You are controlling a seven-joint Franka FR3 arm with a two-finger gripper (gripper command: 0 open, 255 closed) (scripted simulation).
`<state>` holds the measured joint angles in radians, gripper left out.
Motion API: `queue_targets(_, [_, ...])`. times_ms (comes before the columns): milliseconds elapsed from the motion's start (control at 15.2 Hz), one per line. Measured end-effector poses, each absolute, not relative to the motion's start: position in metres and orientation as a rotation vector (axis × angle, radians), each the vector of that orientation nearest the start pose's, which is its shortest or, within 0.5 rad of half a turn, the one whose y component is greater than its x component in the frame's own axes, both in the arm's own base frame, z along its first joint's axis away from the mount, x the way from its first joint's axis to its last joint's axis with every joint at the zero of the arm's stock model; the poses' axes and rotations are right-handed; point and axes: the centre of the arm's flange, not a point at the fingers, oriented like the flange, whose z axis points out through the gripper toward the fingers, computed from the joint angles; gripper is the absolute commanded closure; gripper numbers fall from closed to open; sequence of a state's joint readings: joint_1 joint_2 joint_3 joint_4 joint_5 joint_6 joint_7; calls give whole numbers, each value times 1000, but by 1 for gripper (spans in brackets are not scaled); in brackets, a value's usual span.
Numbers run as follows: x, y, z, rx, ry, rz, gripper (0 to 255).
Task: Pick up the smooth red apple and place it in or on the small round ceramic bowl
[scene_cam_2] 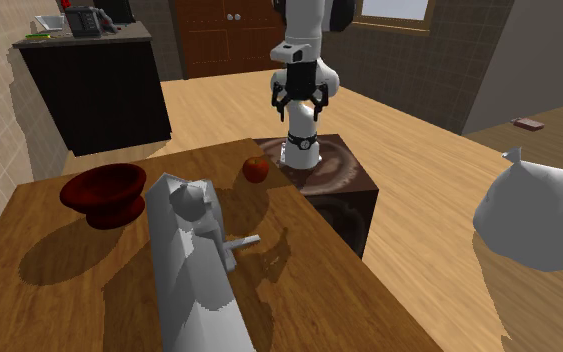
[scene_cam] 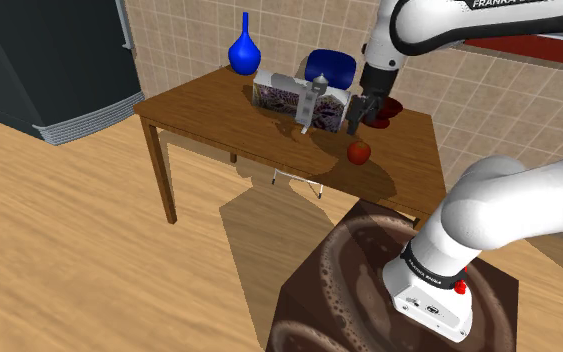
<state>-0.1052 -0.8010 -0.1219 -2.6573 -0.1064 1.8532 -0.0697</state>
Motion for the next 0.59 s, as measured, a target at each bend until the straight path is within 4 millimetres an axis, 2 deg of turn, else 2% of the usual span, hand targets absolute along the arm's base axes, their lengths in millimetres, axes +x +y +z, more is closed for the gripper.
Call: queue_targets(594, [290,-168,400,-3195,81,-19,0])
